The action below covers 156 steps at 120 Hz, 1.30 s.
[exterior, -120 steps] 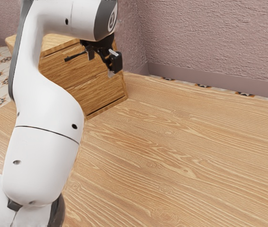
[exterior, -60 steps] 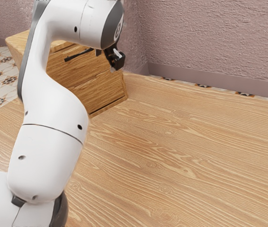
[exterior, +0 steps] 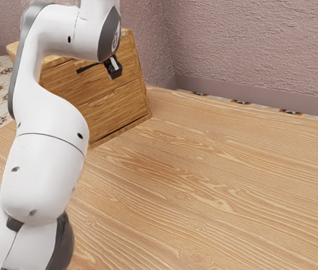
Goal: Pull the drawer handle with one arm to open the drawer
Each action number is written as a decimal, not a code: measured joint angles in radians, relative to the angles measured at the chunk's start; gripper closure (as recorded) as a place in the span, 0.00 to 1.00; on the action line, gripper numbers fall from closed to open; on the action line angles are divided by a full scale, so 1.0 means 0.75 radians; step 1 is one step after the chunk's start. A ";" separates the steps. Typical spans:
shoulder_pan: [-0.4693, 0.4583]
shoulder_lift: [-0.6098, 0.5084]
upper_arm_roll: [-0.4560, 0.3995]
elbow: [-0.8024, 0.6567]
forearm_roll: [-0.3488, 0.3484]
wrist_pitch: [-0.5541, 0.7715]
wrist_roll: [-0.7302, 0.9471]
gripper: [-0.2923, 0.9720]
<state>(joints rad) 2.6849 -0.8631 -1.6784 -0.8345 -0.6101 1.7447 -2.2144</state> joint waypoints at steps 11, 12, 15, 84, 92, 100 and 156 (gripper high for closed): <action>0.023 0.001 -0.035 -0.001 -0.002 0.031 0.043 0.51; 0.025 0.001 -0.036 -0.001 -0.003 0.034 0.047 0.51; 0.029 0.001 -0.040 -0.002 -0.005 0.040 0.057 0.51; 0.174 -0.022 -0.122 -0.026 -0.034 0.228 0.257 0.55; 0.176 -0.022 -0.122 -0.031 -0.042 0.233 0.271 0.56; 0.182 -0.022 -0.122 -0.032 -0.051 0.235 0.282 0.57; 0.215 -0.034 -0.090 -0.016 -0.102 0.232 0.319 0.59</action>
<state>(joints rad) 2.8458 -0.8887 -1.7457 -0.8463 -0.6864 1.9187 -1.9752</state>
